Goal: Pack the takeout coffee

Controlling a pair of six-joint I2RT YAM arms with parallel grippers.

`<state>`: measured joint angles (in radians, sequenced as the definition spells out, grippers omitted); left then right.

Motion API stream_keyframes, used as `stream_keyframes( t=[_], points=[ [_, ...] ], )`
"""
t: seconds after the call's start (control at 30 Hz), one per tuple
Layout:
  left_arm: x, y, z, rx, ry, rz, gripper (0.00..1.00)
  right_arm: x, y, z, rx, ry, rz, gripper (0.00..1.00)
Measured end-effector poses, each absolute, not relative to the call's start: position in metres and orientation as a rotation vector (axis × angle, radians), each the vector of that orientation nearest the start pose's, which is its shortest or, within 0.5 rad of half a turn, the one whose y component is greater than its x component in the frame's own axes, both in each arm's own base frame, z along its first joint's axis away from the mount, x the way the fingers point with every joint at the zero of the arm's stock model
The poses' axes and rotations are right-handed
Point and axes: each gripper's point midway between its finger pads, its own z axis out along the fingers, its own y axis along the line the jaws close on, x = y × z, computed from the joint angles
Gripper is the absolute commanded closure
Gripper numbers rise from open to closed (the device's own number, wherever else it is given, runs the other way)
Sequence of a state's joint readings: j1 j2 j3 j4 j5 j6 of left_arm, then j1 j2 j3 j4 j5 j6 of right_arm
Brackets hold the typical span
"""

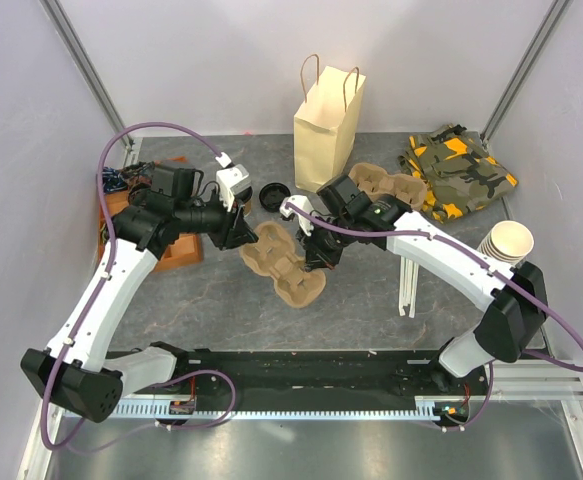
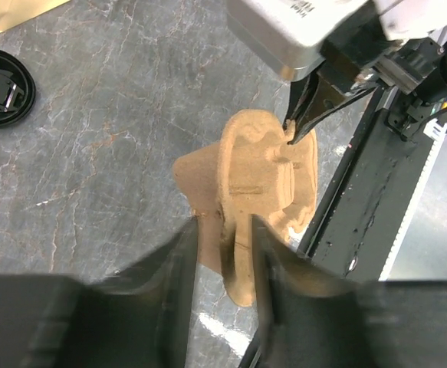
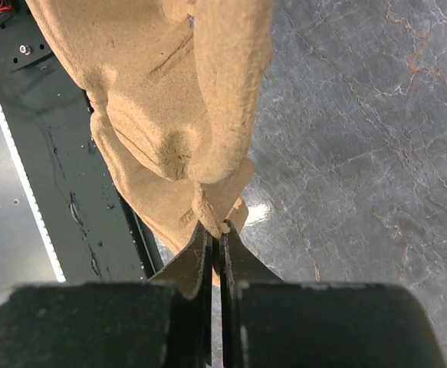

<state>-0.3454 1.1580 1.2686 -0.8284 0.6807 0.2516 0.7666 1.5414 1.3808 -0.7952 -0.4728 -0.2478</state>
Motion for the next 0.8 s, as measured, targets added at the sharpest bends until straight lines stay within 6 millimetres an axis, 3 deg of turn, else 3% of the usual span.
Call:
stream_keyframes(
  t=[0.17,0.2,0.23,0.33,0.4,0.6,0.73,0.8],
  points=[
    [0.236,-0.194,0.268,0.985,1.997,-0.827,0.96,0.215,0.305,0.185,-1.414,2.126,0.8,0.72],
    [0.236,-0.195,0.268,0.984,1.997,-0.829,0.98,0.215,0.304,0.186,-1.412,2.127,0.798,0.66],
    [0.236,-0.195,0.268,0.982,1.999,-0.831,0.98,0.216,0.304,0.187,-1.407,2.13,0.797,0.5],
    [0.235,-0.195,0.269,0.979,1.999,-0.849,0.98,0.227,0.298,0.203,-1.362,2.124,0.815,0.21],
    [0.234,-0.196,0.27,0.976,1.996,-0.867,0.98,0.245,0.288,0.219,-1.286,2.121,0.826,0.11],
    [0.234,-0.195,0.277,0.929,1.986,-0.944,0.98,0.322,0.237,0.307,-1.049,1.979,0.683,0.1],
    [0.241,-0.189,0.285,0.866,1.969,-1.004,0.98,0.359,0.24,0.369,-1.064,1.787,0.526,0.12],
    [0.248,-0.181,0.288,0.823,1.964,-1.024,0.98,0.383,0.245,0.389,-1.079,1.709,0.442,0.12]
  ],
)
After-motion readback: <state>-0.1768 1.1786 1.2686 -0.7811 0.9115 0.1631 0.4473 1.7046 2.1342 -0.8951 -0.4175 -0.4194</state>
